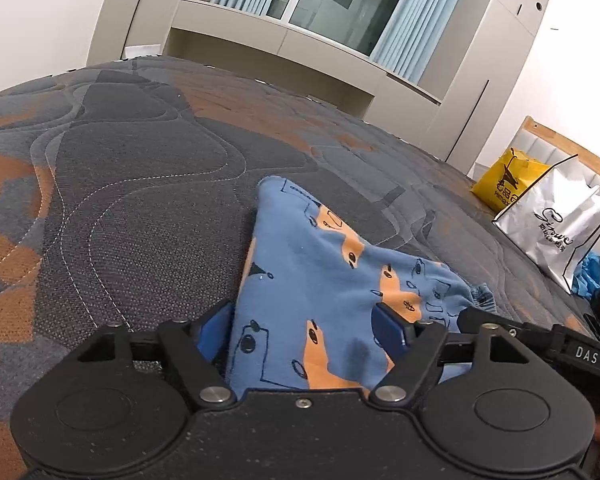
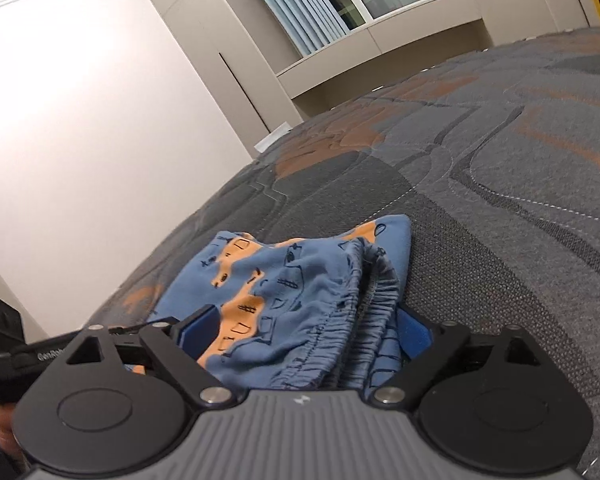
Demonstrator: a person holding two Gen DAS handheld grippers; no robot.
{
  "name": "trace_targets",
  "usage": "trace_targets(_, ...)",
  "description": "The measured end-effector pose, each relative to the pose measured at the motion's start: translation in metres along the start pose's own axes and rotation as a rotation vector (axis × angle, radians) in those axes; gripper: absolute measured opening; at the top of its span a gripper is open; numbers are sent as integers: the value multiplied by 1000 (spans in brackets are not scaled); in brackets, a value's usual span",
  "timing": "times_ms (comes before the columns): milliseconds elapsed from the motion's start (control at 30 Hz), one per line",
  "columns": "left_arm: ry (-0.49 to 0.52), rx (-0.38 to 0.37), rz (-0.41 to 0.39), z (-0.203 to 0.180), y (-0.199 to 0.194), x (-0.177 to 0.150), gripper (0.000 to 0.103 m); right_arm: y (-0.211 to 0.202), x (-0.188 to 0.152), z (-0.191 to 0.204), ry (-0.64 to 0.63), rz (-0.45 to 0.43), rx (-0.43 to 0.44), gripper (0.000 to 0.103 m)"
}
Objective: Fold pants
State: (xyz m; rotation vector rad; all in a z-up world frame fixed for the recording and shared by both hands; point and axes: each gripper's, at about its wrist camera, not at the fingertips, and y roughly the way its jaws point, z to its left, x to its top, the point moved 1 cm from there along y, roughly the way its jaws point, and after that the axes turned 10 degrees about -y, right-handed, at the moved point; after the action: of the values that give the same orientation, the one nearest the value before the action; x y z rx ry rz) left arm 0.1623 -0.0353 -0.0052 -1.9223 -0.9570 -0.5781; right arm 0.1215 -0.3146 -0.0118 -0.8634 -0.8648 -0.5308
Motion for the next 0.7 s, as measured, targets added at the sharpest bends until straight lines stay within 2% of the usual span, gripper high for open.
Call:
trace_targets(133, 1, 1, 4, -1, 1, 0, 66, -4, -2, -3, 28, -11, -11, 78)
trace_targets(200, 5, 5, -1, -1, -1, -1, 62, -6, -4, -5, 48, -13, -3, 65)
trace_targets(400, -1, 16, -13, 1, -6, 0, 45, -9, -6, -12, 98, -18, -6, 41)
trace_targets(533, 11, 29, -21, -1, -7, -1, 33, -10, -6, -8, 69, -34, -37, 36)
trace_targets(700, 32, 33, -38, -3, -11, -2, 21, -13, -8, 14, -62, -69, -111, 30)
